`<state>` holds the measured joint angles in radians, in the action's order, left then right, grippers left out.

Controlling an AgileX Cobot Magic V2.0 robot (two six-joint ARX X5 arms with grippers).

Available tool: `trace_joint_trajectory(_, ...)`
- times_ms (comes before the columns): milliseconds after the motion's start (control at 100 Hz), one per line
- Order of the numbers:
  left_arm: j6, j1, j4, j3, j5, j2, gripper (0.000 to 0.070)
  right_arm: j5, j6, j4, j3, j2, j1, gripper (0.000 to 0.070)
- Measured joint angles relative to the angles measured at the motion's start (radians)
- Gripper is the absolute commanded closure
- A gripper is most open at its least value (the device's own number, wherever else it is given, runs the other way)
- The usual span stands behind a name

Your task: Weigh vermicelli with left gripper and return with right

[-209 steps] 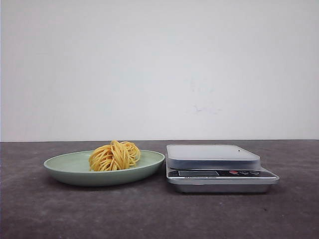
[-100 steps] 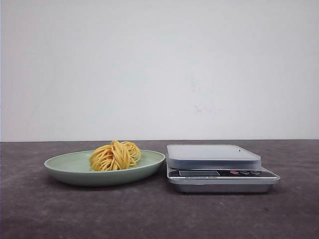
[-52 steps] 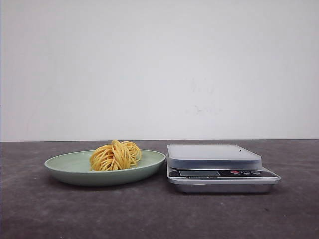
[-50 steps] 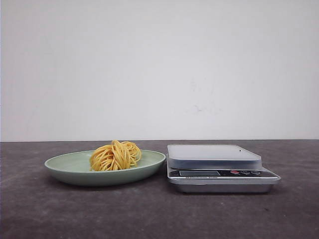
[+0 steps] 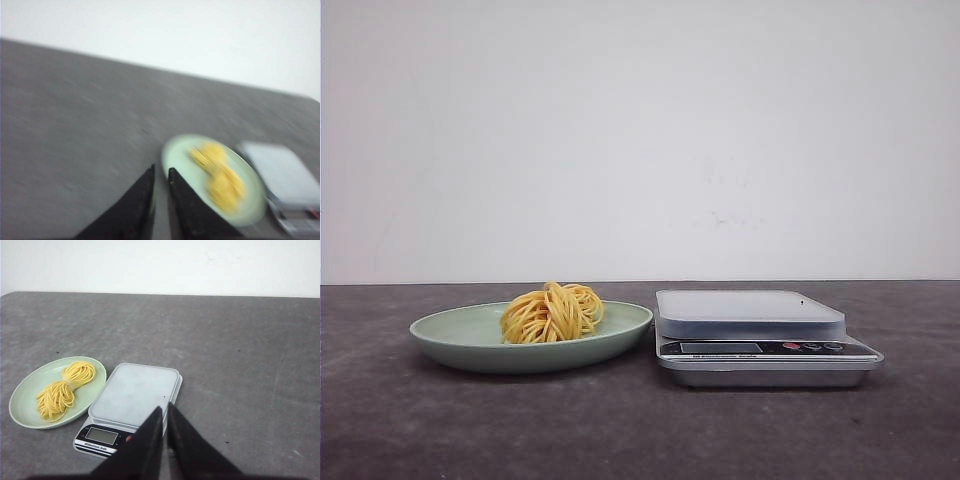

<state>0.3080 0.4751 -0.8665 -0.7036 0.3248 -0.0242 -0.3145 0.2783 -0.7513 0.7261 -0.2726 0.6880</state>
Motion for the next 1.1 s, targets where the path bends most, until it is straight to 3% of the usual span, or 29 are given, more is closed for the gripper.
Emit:
trace_joint_trajectory(300,-0.077,-0.243,0.367,0.156,0.01,0.0,0.0688,0.0,0.0,0.0,0.0,0.0,0.0,0.0694)
trace_joint_trajectory(530,-0.118,-0.363,0.52,0.4,-0.019,0.0,0.0688,0.0,0.0,0.0,0.0,0.0,0.0,0.0694)
trace_joint_trajectory(760,-0.214,-0.385,0.712,0.587,-0.162,0.0,0.0688,0.0,0.0,0.0,0.0,0.0,0.0,0.0694)
trace_joint_trajectory(950,-0.295,-0.396,0.72,0.643,-0.304,0.018,0.0688,0.0,0.0,0.0,0.0,0.0,0.0,0.0694)
trace_joint_trajectory(1100,-0.31,-0.401,0.708,0.672,-0.348,0.019,0.0688,0.0,0.0,0.0,0.0,0.0,0.0,0.0694)
